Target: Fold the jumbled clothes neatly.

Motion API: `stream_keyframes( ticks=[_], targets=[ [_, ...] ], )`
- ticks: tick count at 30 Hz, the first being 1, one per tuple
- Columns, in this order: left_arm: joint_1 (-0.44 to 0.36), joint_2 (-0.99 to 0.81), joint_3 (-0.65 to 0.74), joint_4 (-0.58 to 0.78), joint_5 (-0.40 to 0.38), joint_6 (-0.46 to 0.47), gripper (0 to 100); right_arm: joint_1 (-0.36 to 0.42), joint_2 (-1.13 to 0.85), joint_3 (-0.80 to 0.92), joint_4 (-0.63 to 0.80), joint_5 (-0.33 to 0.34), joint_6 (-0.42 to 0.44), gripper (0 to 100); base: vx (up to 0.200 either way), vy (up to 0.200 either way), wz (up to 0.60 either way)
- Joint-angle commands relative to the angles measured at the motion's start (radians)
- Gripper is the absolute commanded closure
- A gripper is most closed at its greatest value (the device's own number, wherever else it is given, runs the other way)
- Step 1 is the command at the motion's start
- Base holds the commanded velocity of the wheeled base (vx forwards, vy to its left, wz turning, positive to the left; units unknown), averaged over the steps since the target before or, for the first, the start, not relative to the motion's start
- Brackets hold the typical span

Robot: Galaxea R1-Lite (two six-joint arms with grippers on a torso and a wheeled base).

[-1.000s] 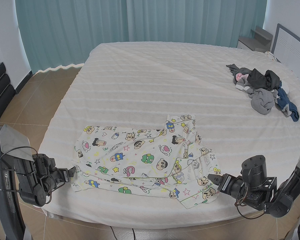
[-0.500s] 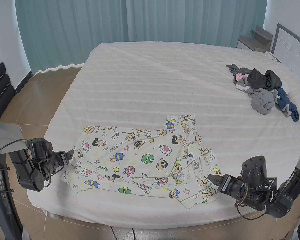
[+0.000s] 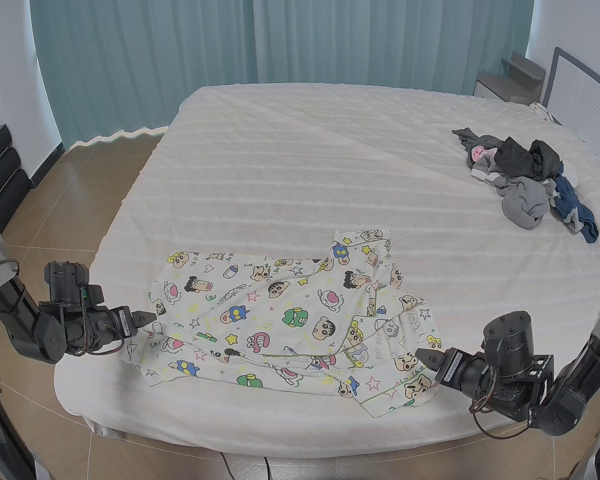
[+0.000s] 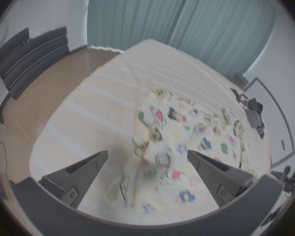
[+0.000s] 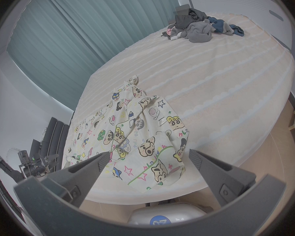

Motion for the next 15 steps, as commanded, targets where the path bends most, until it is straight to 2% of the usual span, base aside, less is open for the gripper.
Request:
stream_keyframes(
  ticks=[1, 7, 10, 15],
  targets=[
    [-0.125, -0.155, 0.017, 0.147, -0.079, 0.055, 0, 0.003, 0.008, 0.001, 0.000, 0.000, 0.000, 0, 0.000, 0.000, 0.00],
    [-0.291, -0.035, -0.021, 0.146, -0.063, 0.055, 0, 0.007, 0.009, 0.001, 0.000, 0.000, 0.000, 0, 0.000, 0.000, 0.00],
    [-0.335, 0.011, -0.041, 0.149, -0.048, 0.055, 0, 0.007, 0.012, 0.000, 0.000, 0.000, 0.000, 0, 0.000, 0.000, 0.00],
    [-0.409, 0.111, -0.089, 0.146, 0.024, 0.060, 0, 0.007, 0.023, -0.002, 0.000, -0.003, 0.000, 0, 0.000, 0.000, 0.00]
  ],
)
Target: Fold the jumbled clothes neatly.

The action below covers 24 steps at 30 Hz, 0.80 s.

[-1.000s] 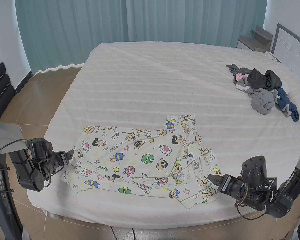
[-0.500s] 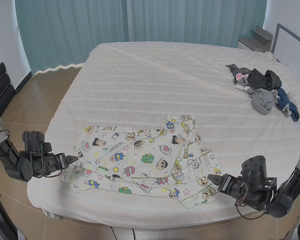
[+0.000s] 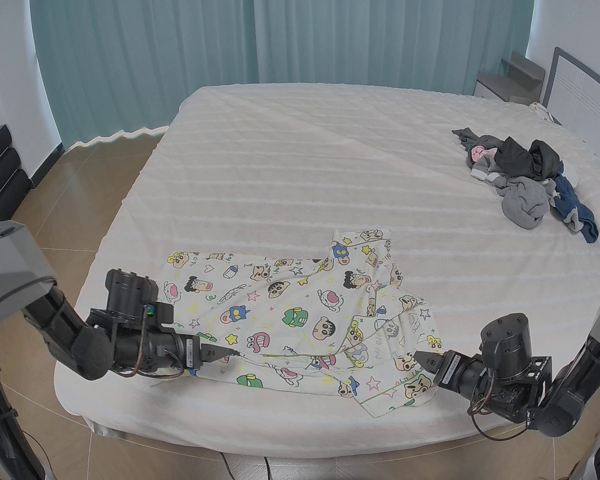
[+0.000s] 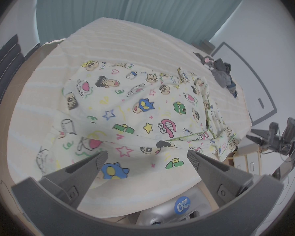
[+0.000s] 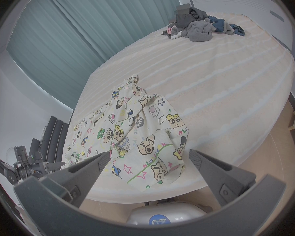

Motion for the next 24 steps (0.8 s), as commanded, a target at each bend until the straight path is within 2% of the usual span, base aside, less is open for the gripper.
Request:
stream_keyframes(
  ticks=[1, 12, 20, 24],
  targets=[
    [-0.086, 0.120, -0.053, 0.003, 0.043, 0.004, 0, 0.001, 0.015, -0.004, 0.000, -0.008, 0.000, 0, 0.000, 0.000, 0.00],
    [-0.172, 0.168, -0.077, 0.008, 0.045, 0.007, 0, 0.001, 0.022, -0.006, 0.000, -0.014, 0.000, 0, 0.000, 0.000, 0.00],
    [-0.201, 0.214, -0.188, 0.081, 0.081, 0.009, 0, 0.001, 0.022, -0.006, 0.000, -0.012, 0.000, 0, 0.000, 0.000, 0.00],
    [-0.206, 0.251, -0.295, 0.170, 0.109, 0.009, 0, 0.001, 0.024, -0.007, 0.000, -0.012, 0.000, 0, 0.000, 0.000, 0.00]
  ],
)
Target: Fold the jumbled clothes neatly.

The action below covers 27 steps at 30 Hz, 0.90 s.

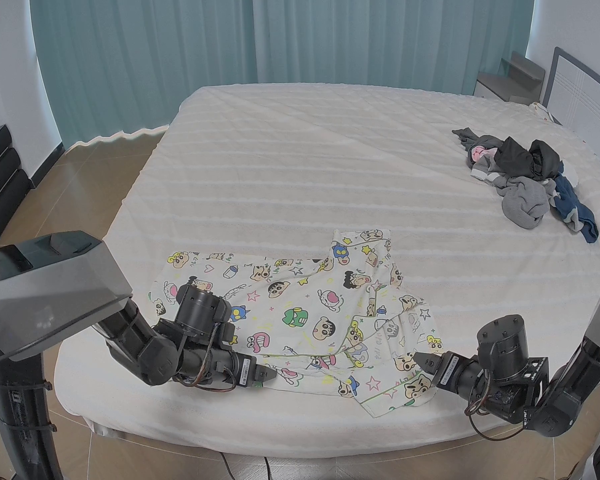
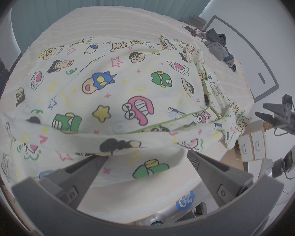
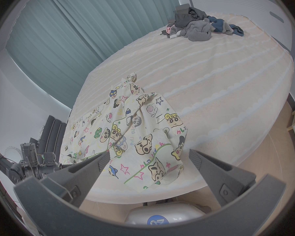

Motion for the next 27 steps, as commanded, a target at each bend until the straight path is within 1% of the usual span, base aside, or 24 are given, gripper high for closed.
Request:
stream_keyframes(
  ticks=[1, 4, 6, 9, 13, 17, 19, 21, 22, 24, 25, 27],
  targets=[
    [-0.006, 0.058, -0.114, 0.068, 0.030, -0.001, 0, 0.000, 0.003, -0.001, 0.000, 0.000, 0.000, 0, 0.000, 0.000, 0.00],
    [-0.006, 0.075, -0.173, 0.099, 0.070, -0.001, 0, 0.000, 0.003, -0.003, 0.000, 0.000, 0.000, 0, 0.000, 0.000, 0.00],
    [-0.006, 0.078, -0.201, 0.102, 0.079, -0.002, 0, 0.000, 0.006, -0.001, -0.003, 0.000, 0.000, 0, 0.000, 0.000, 0.00],
    [-0.006, 0.078, -0.218, 0.103, 0.088, -0.002, 0, 0.000, 0.015, 0.000, -0.016, 0.000, -0.001, 0, 0.000, 0.000, 0.00],
    [-0.003, 0.072, -0.224, 0.105, 0.122, -0.001, 0, 0.000, 0.020, 0.000, -0.028, 0.000, -0.003, 0, 0.000, 0.000, 0.00],
    [0.000, 0.053, -0.219, 0.154, 0.123, -0.001, 0, 0.000, 0.023, 0.002, -0.030, 0.000, -0.003, 0, 0.000, 0.000, 0.00],
    [0.000, 0.053, -0.219, 0.154, 0.123, -0.001, 0, 0.000, 0.023, 0.002, -0.030, 0.000, -0.003, 0, 0.000, 0.000, 0.00],
    [0.001, 0.004, -0.221, 0.275, 0.117, 0.006, 0, 0.000, 0.023, 0.002, -0.030, 0.000, -0.003, 0, 0.000, 0.000, 0.00],
    [0.004, -0.011, -0.219, 0.290, 0.116, 0.004, 0, 0.000, 0.025, 0.003, -0.030, 0.000, -0.003, 0, 0.000, 0.000, 0.00],
    [0.004, -0.011, -0.219, 0.290, 0.116, 0.004, 0, 0.000, 0.025, 0.003, -0.030, 0.000, -0.003, 0, 0.000, 0.000, 0.00],
    [0.024, -0.063, -0.210, 0.301, 0.102, -0.004, 0, -0.001, 0.031, 0.006, -0.031, 0.000, -0.001, 0, 0.000, 0.000, 0.00],
    [0.037, -0.086, -0.198, 0.304, 0.088, -0.004, 0, -0.001, 0.035, 0.006, -0.031, 0.000, -0.001, 0, 0.000, 0.000, 0.00]
  ],
)
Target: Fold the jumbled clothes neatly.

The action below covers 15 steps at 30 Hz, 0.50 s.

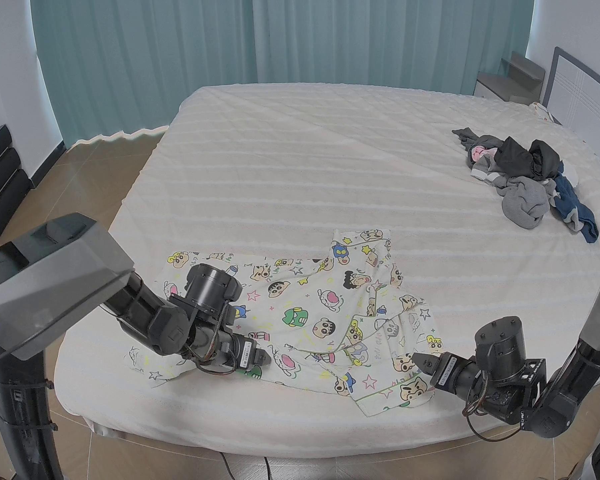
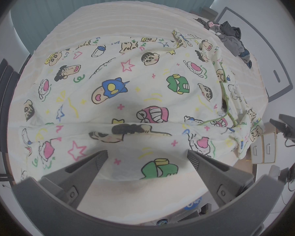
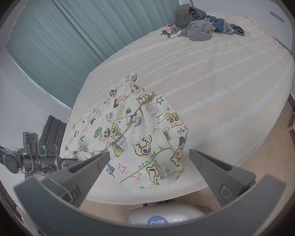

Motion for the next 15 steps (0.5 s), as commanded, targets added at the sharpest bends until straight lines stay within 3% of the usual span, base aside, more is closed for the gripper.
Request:
stream_keyframes(
  ticks=[1, 9, 14, 15],
  targets=[
    [0.056, -0.162, 0.065, 0.035, -0.070, -0.005, 0, -0.001, 0.024, 0.007, 0.000, 0.001, 0.003, 0, 0.000, 0.000, 0.00],
    [0.195, -0.401, 0.320, 0.059, -0.191, -0.005, 0, -0.010, 0.075, 0.015, 0.007, 0.012, 0.024, 0, 0.000, 0.000, 0.00],
    [0.361, -0.427, 0.444, -0.017, -0.242, -0.006, 0, -0.041, 0.121, 0.007, -0.001, 0.001, 0.057, 0, 0.000, 0.000, 0.00],
    [0.444, -0.417, 0.475, -0.115, -0.282, -0.008, 0, -0.076, 0.107, 0.002, 0.002, 0.001, 0.049, 0, 0.000, 0.000, 0.00]
  ],
)
